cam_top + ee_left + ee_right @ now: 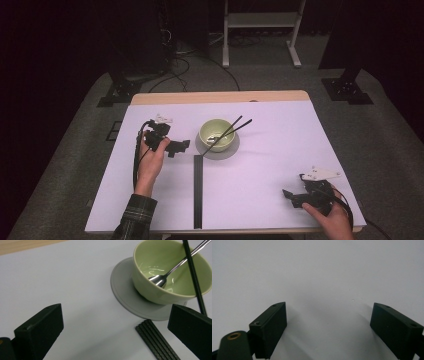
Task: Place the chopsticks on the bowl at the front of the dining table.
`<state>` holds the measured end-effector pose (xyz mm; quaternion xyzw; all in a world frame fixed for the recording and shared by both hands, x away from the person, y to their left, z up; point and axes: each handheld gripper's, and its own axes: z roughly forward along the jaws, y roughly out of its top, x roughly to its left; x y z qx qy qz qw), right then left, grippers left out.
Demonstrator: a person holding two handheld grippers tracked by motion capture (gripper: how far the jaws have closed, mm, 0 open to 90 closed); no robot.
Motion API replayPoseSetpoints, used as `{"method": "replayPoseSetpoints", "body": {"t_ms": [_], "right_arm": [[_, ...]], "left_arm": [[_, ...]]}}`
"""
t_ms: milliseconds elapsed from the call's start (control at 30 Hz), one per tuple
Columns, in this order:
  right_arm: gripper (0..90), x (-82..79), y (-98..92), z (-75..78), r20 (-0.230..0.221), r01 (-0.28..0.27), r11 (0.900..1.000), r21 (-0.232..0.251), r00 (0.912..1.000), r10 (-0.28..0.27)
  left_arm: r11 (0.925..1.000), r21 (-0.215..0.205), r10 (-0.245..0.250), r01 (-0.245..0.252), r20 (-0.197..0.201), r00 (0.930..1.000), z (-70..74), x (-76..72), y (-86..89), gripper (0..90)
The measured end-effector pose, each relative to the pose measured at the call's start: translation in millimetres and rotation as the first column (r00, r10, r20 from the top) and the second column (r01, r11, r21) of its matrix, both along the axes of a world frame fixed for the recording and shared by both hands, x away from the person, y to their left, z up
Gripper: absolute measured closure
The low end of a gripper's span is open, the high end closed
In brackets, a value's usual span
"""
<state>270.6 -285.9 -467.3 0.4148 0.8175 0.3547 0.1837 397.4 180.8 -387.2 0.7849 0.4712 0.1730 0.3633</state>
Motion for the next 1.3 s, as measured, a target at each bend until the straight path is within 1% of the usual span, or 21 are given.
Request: {"method": "replayPoseSetpoints", "body": {"t_ms": [133,200,233,267,333,367,433,467,500,533,567,600,667,700,767,967,1033,1200,1300], "right_arm": [[12.3,0.0,0.0,0.0,0.000,0.000,1.000,0.000,1.0000,0.000],[12.3,0.0,0.0,0.0,0.001,0.000,1.000,0.000,1.0000,0.000],[12.3,0.0,0.0,0.0,0.001,0.000,1.000,0.000,1.0000,0.000],[12.3,-0.1,0.0,0.0,0.001,0.000,1.000,0.000,1.0000,0.000],[12.3,-0.1,0.1,0.0,0.001,0.000,1.000,0.000,1.0000,0.000],[12.3,-0.2,0.1,0.0,0.001,0.000,1.000,0.000,1.0000,0.000],[12.3,-0.2,0.1,0.0,0.001,0.000,1.000,0.001,1.0000,0.000],[12.3,-0.2,0.1,0.0,0.001,0.000,1.000,0.001,1.0000,0.000],[12.3,-0.1,0.0,0.0,0.001,0.000,1.000,0.000,1.0000,0.000],[12.3,-0.1,0.0,0.0,0.002,0.000,1.000,0.000,1.0000,0.000],[12.3,-0.1,0.0,0.0,0.002,0.000,1.000,0.000,1.0000,0.000],[12.3,-0.1,0.0,0.0,0.002,0.000,1.000,0.000,1.0000,0.000],[12.3,-0.1,0.1,0.0,0.001,0.000,1.000,0.001,1.0000,0.000],[12.3,-0.1,0.1,0.0,0.001,0.000,1.000,0.001,1.0000,0.000],[12.3,-0.1,0.0,0.0,0.002,-0.001,1.000,0.000,1.0000,0.001],[12.3,-0.2,0.0,-0.1,0.002,-0.001,1.000,0.000,1.0000,0.001],[12.3,-0.2,0.0,0.0,0.002,-0.001,1.000,0.000,1.0000,0.001],[12.3,-0.2,0.0,0.0,0.002,-0.001,1.000,0.000,1.0000,0.001],[12.3,-0.1,0.0,0.0,0.002,-0.001,1.000,0.000,1.0000,0.001]], "left_arm": [[1.0000,0.000,0.007,-0.007,-0.007,1.0000,-5.0,1.1,0.9,0.0],[0.9998,0.017,0.004,-0.004,-0.007,1.0000,-9.7,1.2,0.5,0.0],[0.9998,0.017,0.004,-0.004,-0.007,1.0000,-9.7,1.2,0.5,0.0],[0.9999,0.013,0.007,-0.007,-0.008,0.9999,-13.6,1.3,-0.2,0.0],[0.9998,0.019,0.006,-0.006,-0.008,1.0000,-15.8,1.4,-0.3,0.0],[0.9997,0.019,0.013,-0.013,-0.009,0.9999,-20.3,1.7,-1.8,0.0],[0.9997,0.022,0.011,-0.011,-0.012,0.9999,-22.2,1.9,-2.7,0.0],[0.9996,0.027,0.009,-0.009,-0.018,0.9998,-26.6,2.4,-5.7,0.0],[0.9994,0.034,0.008,-0.007,-0.020,0.9998,-27.8,2.6,-6.8,0.0],[0.9994,0.034,0.008,-0.007,-0.020,0.9998,-27.8,2.6,-6.8,0.0],[0.9994,0.033,0.006,-0.006,-0.023,0.9997,-32.2,3.0,-9.3,0.0],[0.9994,0.033,0.006,-0.006,-0.023,0.9997,-32.2,3.0,-9.3,0.0],[0.9990,0.044,-0.001,0.002,-0.033,0.9995,-39.6,3.5,-13.0,0.0],[0.9990,0.044,-0.001,0.002,-0.033,0.9995,-39.6,3.5,-13.0,0.0],[0.9987,0.051,-0.006,0.008,-0.041,0.9991,-45.8,4.2,-16.2,0.0],[0.9984,0.055,-0.014,0.017,-0.047,0.9988,-52.9,5.1,-19.8,0.0],[0.9977,0.065,-0.018,0.021,-0.054,0.9984,-57.2,6.1,-21.5,0.0],[0.9977,0.065,-0.018,0.022,-0.056,0.9982,-60.6,6.3,-23.2,0.0],[0.9966,0.079,-0.021,0.026,-0.066,0.9976,-63.8,6.7,-25.0,0.0]]}}
